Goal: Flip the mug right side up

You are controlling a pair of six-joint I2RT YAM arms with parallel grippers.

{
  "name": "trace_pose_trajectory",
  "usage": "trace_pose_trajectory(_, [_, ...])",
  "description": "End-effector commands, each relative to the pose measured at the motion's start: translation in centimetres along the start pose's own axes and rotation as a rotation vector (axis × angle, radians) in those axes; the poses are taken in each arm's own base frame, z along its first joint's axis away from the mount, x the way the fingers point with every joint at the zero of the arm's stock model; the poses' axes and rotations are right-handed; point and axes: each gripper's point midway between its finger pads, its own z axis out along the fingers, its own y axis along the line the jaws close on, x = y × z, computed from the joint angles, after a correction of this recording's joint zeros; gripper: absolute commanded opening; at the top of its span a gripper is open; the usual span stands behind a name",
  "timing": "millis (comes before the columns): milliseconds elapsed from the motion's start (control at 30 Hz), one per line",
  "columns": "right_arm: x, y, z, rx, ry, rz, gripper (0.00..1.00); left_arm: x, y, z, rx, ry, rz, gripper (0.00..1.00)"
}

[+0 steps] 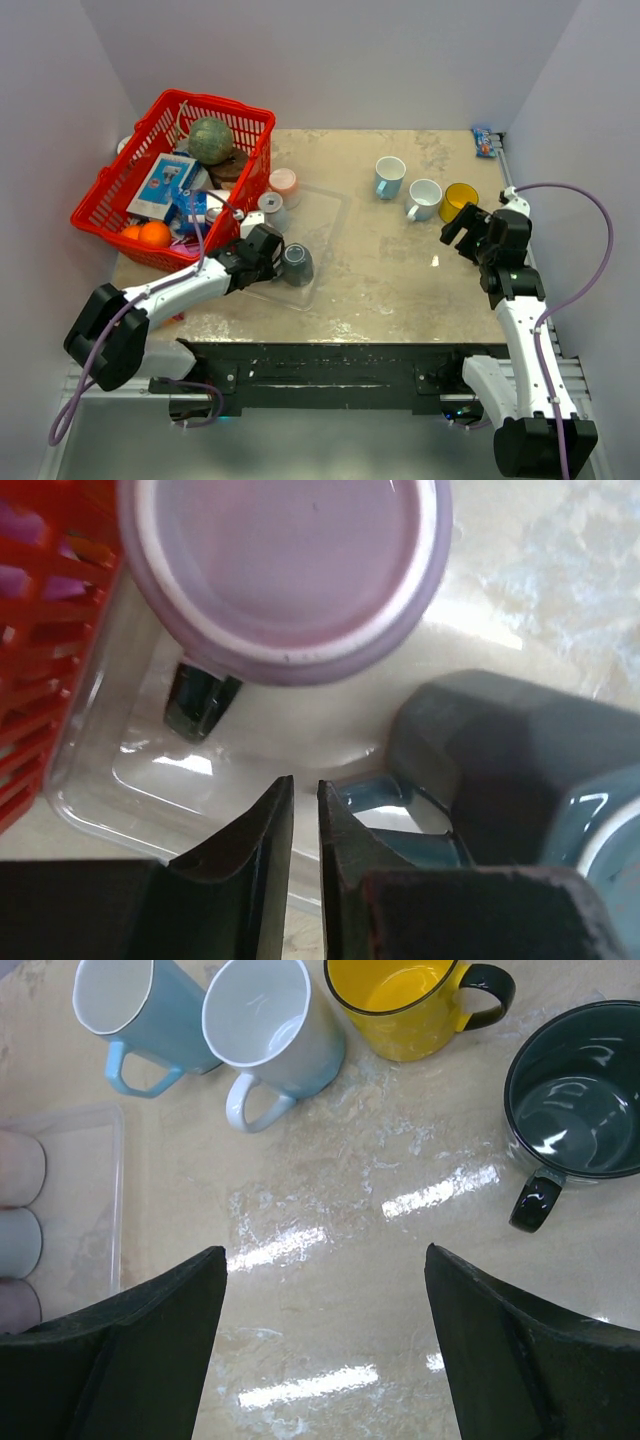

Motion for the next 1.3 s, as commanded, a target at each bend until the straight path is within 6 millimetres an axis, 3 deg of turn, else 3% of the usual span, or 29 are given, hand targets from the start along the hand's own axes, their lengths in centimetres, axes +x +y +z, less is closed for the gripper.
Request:
trace_pose_trajectory(0, [0.4,0.2,0.0,-0.019,0.005,-0.004,0.83,0.0,-2.5,-1.3,0.178,-0.018,0.029,0.2])
trace_pose_trajectory(267, [0.7,0.1,0.0,-0.023,0.011,0.006,0.82,0.9,-5.5,-3.4,0.394,-0.018,0.135,0.22])
trace_pose_trajectory(467, [1.0,0.1,-0.1,-0.025,0.011,0.006,0.82,1.8,-4.1,-3.7,0.325,0.049,0.14,0.24])
trace_pose_trajectory(633, [1.1,0.0,-0.1,-0.025,0.011,0.008,0.82,1.1,-3.1,-5.4,0.292,0.039,0.075,0.34])
trace_pose_trajectory(900, [1.2,0.0,0.1,-0.024,0.013,0.014,0.82,0.9,-5.6,-8.9,0.465,0.025,0.203,0.52])
trace_pose_trajectory(1100, [1.4,-0.1,0.1,-0.024,0.013,0.02,0.82,2.6,-6.3,-7.6,0.418,0.07,0.321,0.57])
trace_pose_trajectory(1267, [1.6,0.2,-0.1,-0.041,0.023,0.017,0.82,1.3,-5.6,-5.6,0.274,0.025,0.365,0.58])
